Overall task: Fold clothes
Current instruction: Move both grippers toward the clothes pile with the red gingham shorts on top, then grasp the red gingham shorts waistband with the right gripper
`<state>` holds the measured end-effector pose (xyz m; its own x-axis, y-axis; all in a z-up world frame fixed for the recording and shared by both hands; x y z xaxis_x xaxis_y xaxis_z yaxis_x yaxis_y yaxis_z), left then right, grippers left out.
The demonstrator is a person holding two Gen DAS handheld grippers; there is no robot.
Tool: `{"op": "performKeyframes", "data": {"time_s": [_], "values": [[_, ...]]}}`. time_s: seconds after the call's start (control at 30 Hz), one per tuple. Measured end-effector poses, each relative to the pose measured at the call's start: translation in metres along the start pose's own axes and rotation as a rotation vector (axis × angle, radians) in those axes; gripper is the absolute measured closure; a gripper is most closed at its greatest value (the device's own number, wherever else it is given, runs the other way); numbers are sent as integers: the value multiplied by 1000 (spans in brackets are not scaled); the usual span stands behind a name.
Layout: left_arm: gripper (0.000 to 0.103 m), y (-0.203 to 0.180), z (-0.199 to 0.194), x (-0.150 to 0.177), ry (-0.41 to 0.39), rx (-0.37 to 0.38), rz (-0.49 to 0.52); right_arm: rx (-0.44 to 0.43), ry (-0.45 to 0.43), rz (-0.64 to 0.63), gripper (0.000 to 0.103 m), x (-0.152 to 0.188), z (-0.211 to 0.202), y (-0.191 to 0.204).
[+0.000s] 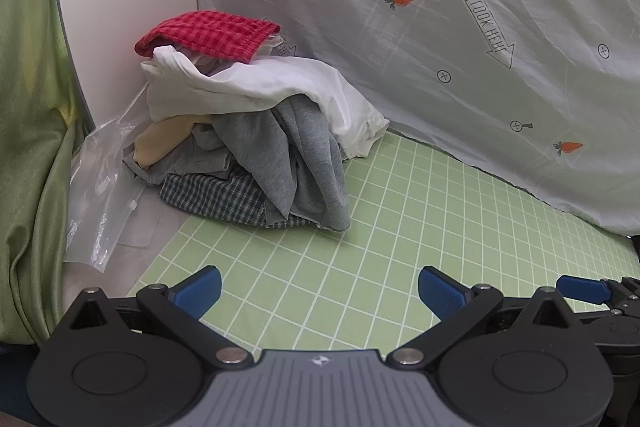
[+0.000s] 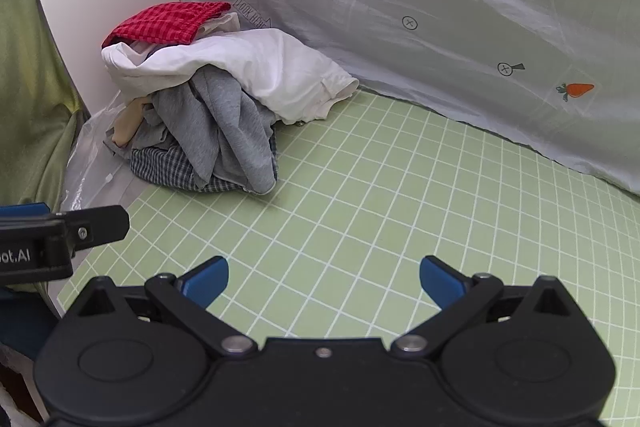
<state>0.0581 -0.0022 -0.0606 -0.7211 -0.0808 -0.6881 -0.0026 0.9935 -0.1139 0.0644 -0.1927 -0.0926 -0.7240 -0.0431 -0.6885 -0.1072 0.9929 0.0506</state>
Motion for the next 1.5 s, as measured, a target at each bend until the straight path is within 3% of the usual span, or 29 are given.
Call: {"op": "performKeyframes", "data": {"time_s": [0.3, 0.53, 0.77, 0.97, 1.13, 1.17, 1.23, 1.33, 1.5], "values": [[0, 8, 9, 5, 40, 4, -36, -1, 54, -15, 0, 6, 10, 7], [0, 21, 25, -11, 57, -25, -78, -26, 71, -87, 0, -9, 27, 23], [0, 46, 62, -65, 37, -45, -135, -64, 45, -186, 0, -67, 69, 61], [2, 99, 97, -147, -37, -83, -276, -89, -31, -234, 0, -156, 115, 111], [18, 144, 151, -206, -28, -168, -307, -134, -38, -284, 4, -230, 169, 163], [23, 154, 163, -214, -23, -187, -323, -143, -31, -296, 8, -242, 182, 174], [28, 174, 189, -220, 26, -207, -374, -159, -13, -324, 19, -263, 207, 194], [30, 198, 216, -215, 78, -223, -451, -197, 44, -367, 38, -264, 241, 221], [35, 232, 243, -197, 130, -296, -504, -202, 28, -412, 37, -261, 256, 234]]}}
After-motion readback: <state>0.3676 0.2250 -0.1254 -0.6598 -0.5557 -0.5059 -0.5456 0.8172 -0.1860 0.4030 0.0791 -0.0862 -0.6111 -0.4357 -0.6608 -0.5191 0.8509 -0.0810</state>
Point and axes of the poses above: each gripper's, at about its wrist camera, not at the fingertips, and z roughly the way its jaws point, y to its left, x to its underside, the point moved 7 cm from there along z, roughly the way its jaws point
